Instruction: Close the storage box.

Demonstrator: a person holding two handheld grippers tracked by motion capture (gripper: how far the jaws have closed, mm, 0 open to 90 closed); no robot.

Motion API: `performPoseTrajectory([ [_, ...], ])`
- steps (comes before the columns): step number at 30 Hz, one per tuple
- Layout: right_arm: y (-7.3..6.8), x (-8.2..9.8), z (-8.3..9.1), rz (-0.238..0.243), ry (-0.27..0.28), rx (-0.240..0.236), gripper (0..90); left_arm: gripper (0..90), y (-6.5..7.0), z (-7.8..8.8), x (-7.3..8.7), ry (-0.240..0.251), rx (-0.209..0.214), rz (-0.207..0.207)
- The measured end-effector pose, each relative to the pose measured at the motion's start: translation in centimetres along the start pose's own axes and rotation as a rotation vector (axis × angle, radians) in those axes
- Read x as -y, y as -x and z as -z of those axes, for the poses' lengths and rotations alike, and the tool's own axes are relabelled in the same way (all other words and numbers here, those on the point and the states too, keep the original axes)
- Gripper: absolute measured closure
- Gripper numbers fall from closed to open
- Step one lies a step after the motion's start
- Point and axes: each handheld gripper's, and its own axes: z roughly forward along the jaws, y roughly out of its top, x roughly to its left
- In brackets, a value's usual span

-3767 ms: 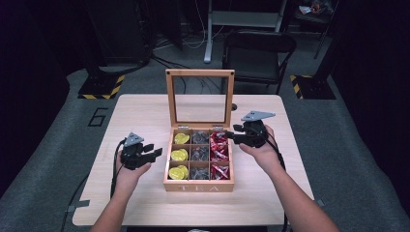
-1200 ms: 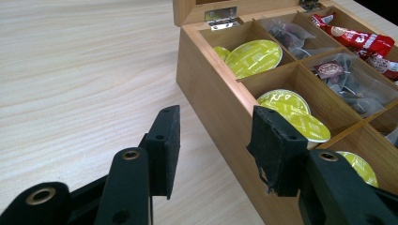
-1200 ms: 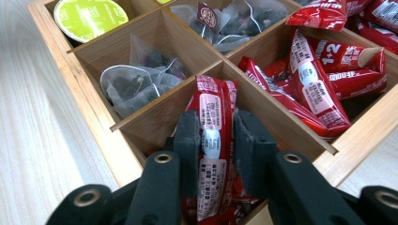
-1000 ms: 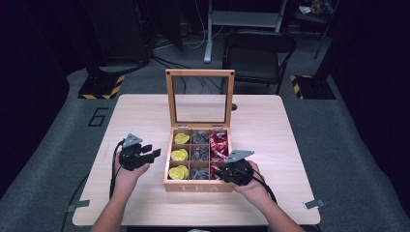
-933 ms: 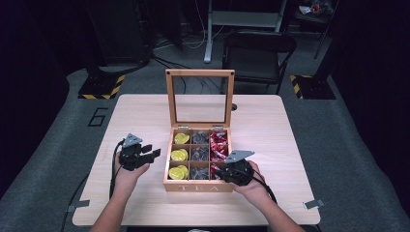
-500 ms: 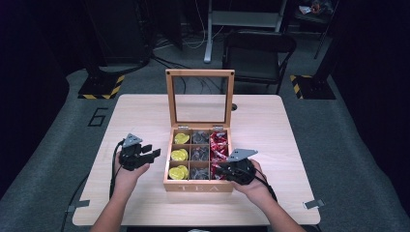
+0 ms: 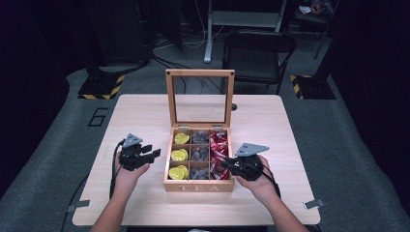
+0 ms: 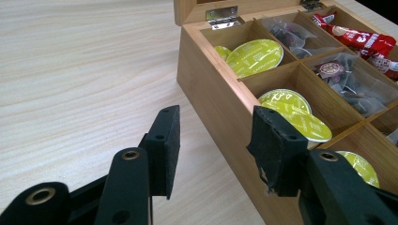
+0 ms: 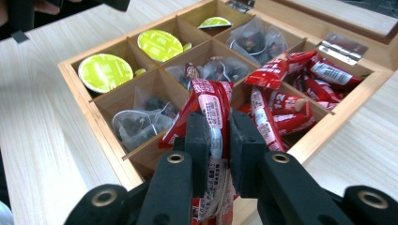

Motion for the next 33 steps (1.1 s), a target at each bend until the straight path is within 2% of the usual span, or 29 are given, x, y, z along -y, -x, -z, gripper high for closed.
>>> performPoseTrajectory([
  [4, 0.4, -0.2, 0.6, -0.012, 0.025, 0.004, 78.8, 53.0, 0.0, 0.0, 0.0, -0.001, 0.0, -0.001],
  [16, 1.6, -0.3, 1.7, -0.047, 0.057, 0.033, 78.7, 53.0, -0.1, 0.0, 0.0, -0.005, 0.002, -0.005],
  [21, 2.2, -0.3, 2.4, -0.059, 0.074, 0.061, 78.8, 53.0, -0.2, 0.0, 0.0, -0.005, -0.002, -0.007],
  [23, 2.5, -0.3, 2.7, -0.058, 0.08, 0.07, 78.8, 53.0, -0.1, 0.0, 0.1, -0.002, -0.001, 0.012],
  [24, 2.8, -0.3, 3.1, -0.061, 0.091, 0.091, 78.8, 53.0, -0.2, 0.0, 0.0, -0.004, -0.003, -0.001],
  [27, 3.3, -0.2, 3.6, -0.075, 0.093, 0.111, 78.8, 53.0, -0.1, 0.0, 0.1, -0.004, -0.001, 0.012],
  [30, 4.0, 0.1, 4.1, -0.089, 0.096, 0.142, 78.8, 53.0, -0.2, -0.1, 0.1, -0.007, -0.002, -0.002],
  [33, 4.3, 0.3, 4.2, -0.097, 0.098, 0.155, 78.8, 53.0, -0.3, -0.1, 0.1, -0.005, -0.004, 0.002],
])
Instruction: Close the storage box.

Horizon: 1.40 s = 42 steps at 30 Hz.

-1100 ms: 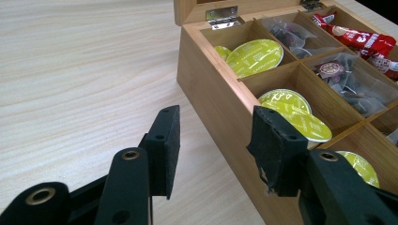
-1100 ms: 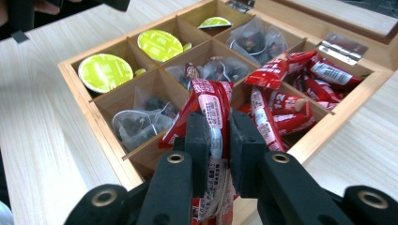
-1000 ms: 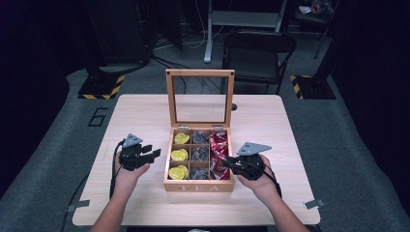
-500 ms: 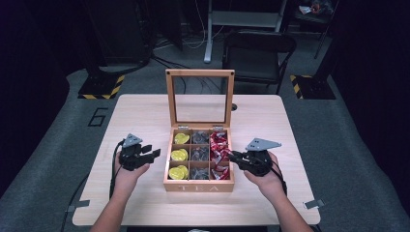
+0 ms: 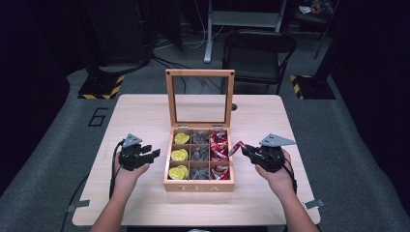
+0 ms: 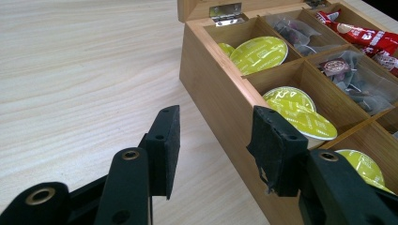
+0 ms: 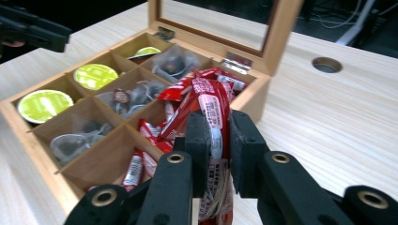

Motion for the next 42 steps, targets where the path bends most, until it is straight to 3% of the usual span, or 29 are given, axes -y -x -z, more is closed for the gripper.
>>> performPoseTrajectory([
  [17, 2.7, 1.5, 0.3, -0.051, -0.013, 0.096, 78.7, 53.0, -0.1, 0.0, 0.1, -0.001, 0.0, 0.015],
  [29, 4.0, 3.1, -0.5, -0.058, -0.034, 0.149, 78.7, 53.0, -0.1, 0.0, 0.1, 0.002, -0.002, 0.012],
  [42, 6.0, 4.9, -1.6, -0.111, -0.081, 0.202, 78.5, 53.0, -0.1, 0.0, 0.1, 0.0, 0.001, 0.005],
])
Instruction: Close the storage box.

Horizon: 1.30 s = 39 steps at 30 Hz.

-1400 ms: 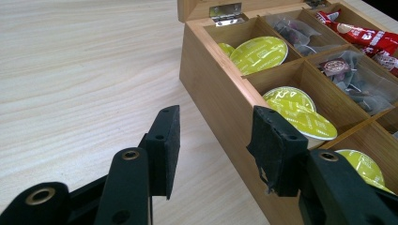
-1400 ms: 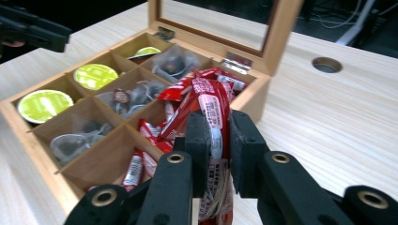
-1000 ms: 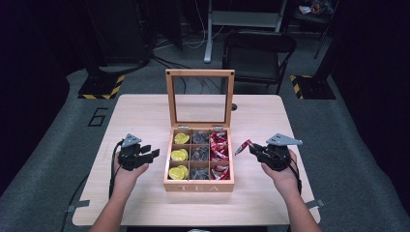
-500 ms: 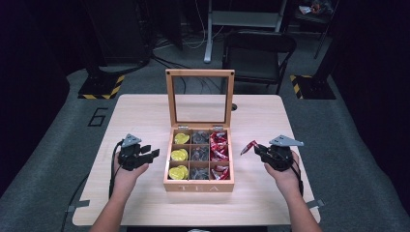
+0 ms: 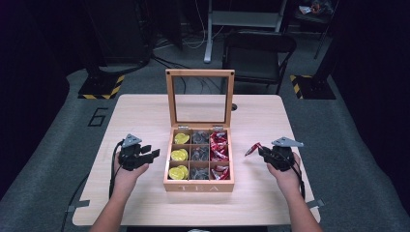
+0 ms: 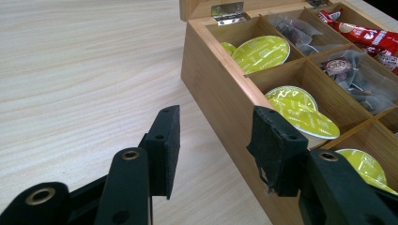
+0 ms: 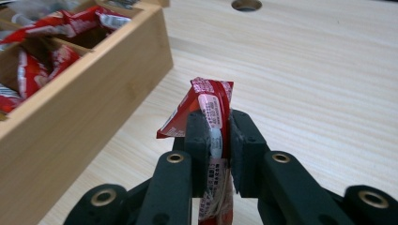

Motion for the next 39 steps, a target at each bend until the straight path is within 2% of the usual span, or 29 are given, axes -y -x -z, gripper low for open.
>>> performPoseTrajectory([
  [5, 1.0, 0.7, -0.5, -0.07, -0.027, 0.013, 78.4, 53.0, 0.1, 0.0, 0.0, 0.002, 0.0, 0.004],
  [19, 1.4, 1.2, -1.3, -0.066, -0.07, 0.029, 77.6, 53.0, 0.1, -0.1, 0.0, 0.001, -0.001, 0.002],
  [25, 1.6, 1.4, -1.8, -0.087, -0.097, 0.037, 77.1, 53.0, 0.0, -0.1, 0.1, -0.002, -0.001, 0.004],
  [32, 2.1, 1.7, -2.3, -0.082, -0.124, 0.042, 77.0, 53.0, 0.0, 0.0, 0.1, -0.001, -0.003, 0.005],
  [39, 2.4, 1.9, -2.4, -0.099, -0.149, 0.055, 76.5, 53.0, -0.1, 0.0, 0.1, 0.0, -0.002, 0.006],
])
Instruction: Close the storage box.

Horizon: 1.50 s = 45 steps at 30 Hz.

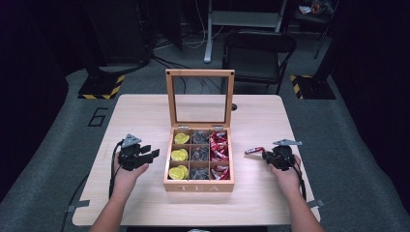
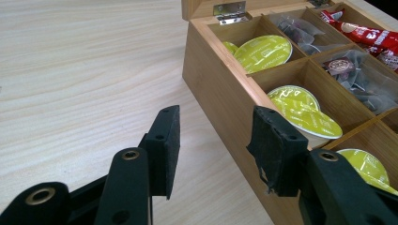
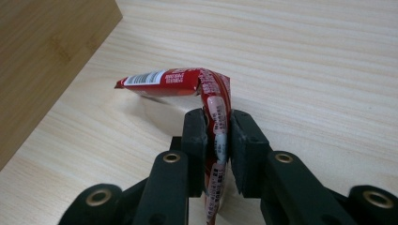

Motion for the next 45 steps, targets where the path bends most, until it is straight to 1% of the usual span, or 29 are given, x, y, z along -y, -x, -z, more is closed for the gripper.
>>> performPoseTrajectory([
  [1, 0.1, 0.0, -0.1, 0.008, 0.002, 0.001, 76.4, 53.0, 0.0, 0.0, 0.0, -0.001, 0.0, -0.002],
  [3, 0.1, 0.1, -0.2, -0.004, -0.003, 0.0, 76.1, 53.0, 0.0, 0.0, 0.0, 0.0, 0.0, 0.001],
  [5, 0.2, 0.1, -0.2, 0.002, -0.011, 0.003, 75.9, 53.0, -0.1, 0.0, 0.0, 0.002, -0.002, 0.003],
  [6, 0.2, 0.1, -0.3, 0.001, -0.012, 0.005, 75.7, 53.0, -0.1, 0.0, 0.0, -0.002, -0.004, -0.003],
  [7, 0.2, 0.1, -0.3, 0.006, -0.014, 0.007, 75.3, 53.0, -0.1, 0.0, 0.0, -0.001, -0.002, 0.003],
  [9, 0.2, 0.1, -0.4, 0.012, -0.019, 0.016, 74.3, 53.0, -0.1, 0.0, 0.0, 0.001, -0.004, -0.002],
  [10, 0.2, 0.2, -0.5, 0.019, -0.022, 0.019, 74.1, 53.0, -0.1, 0.0, 0.0, 0.001, -0.003, 0.002],
  [14, 0.1, 0.2, -0.6, 0.013, -0.03, 0.017, 72.2, 53.0, -0.1, 0.0, 0.0, 0.002, -0.004, 0.003],
  [15, 0.1, 0.2, -0.7, 0.013, -0.028, 0.015, 70.2, 53.0, -0.1, 0.0, 0.0, 0.003, -0.004, 0.004],
  [18, 0.2, 0.2, -0.7, 0.011, -0.025, 0.018, 68.2, 53.0, -0.1, 0.1, 0.0, 0.004, -0.003, 0.011],
  [22, 0.1, 0.3, -0.7, 0.018, -0.023, 0.021, 66.9, 53.0, -0.2, 0.0, -0.1, 0.008, -0.006, 0.008],
  [24, 0.0, 0.2, -0.6, 0.01, -0.014, 0.018, 66.6, 53.0, -0.2, 0.0, 0.0, 0.002, -0.004, 0.014],
  [25, 0.0, 0.1, -0.5, 0.024, -0.015, 0.02, 66.5, 53.0, -0.2, 0.0, 0.0, -0.001, -0.004, 0.014],
  [26, -0.1, 0.0, -0.3, 0.017, -0.009, 0.018, 66.4, 53.0, -0.3, -0.1, 0.0, 0.002, -0.008, 0.01],
  [29, -0.3, -0.2, 0.1, 0.035, 0.009, 0.019, 65.6, 53.0, -0.3, -0.1, 0.0, 0.003, -0.008, 0.014],
  [30, -0.6, -0.3, 0.3, 0.043, 0.007, 0.022, 65.4, 53.0, -0.3, -0.1, 0.0, 0.003, -0.009, 0.016],
  [31, -0.6, -0.3, 0.3, 0.043, 0.007, 0.022, 65.4, 53.0, -0.3, -0.1, 0.0, 0.003, -0.008, 0.016],
  [32, -0.9, -0.3, 0.5, 0.032, 0.002, 0.012, 64.4, 53.0, -0.4, -0.1, 0.0, -0.005, -0.005, 0.02],
  [33, -0.9, -0.3, 0.5, 0.032, 0.002, 0.012, 64.4, 53.0, -0.4, -0.1, 0.0, -0.005, -0.005, 0.02],
  [34, -1.0, -0.5, 0.5, 0.052, 0.009, 0.0, 62.1, 53.0, -0.4, -0.1, 0.0, -0.005, -0.007, 0.024],
  [35, -1.0, -0.5, 0.5, 0.052, 0.009, 0.0, 62.1, 53.0, -0.4, -0.2, 0.0, -0.004, -0.007, 0.023],
  [36, -1.3, -0.6, 0.7, 0.056, 0.004, -0.011, 61.4, 53.0, -0.4, -0.2, 0.0, 0.003, -0.01, 0.018],
  [38, -1.6, -0.6, 0.8, 0.055, 0.005, -0.019, 61.1, 53.0, -0.4, -0.3, 0.0, 0.003, -0.011, 0.02],
  [39, -1.9, -0.9, 1.0, 0.074, 0.012, -0.028, 60.6, 53.0, -0.4, -0.2, 0.0, -0.002, -0.009, 0.018],
  [41, -2.3, -1.2, 1.3, 0.072, 0.025, -0.032, 60.4, 53.0, -0.5, -0.2, 0.1, -0.004, -0.006, 0.021],
  [42, -2.7, -1.6, 1.7, 0.074, 0.041, -0.05, 60.3, 53.0, -0.4, -0.2, 0.1, -0.005, -0.005, 0.026],
  [43, -2.7, -1.6, 1.7, 0.074, 0.041, -0.05, 60.3, 53.0, -0.4, -0.1, 0.1, 0.0, -0.004, 0.026],
  [45, -3.1, -2.1, 2.1, 0.076, 0.051, -0.061, 60.3, 53.0, -0.4, -0.1, 0.0, 0.003, -0.004, 0.016],
])
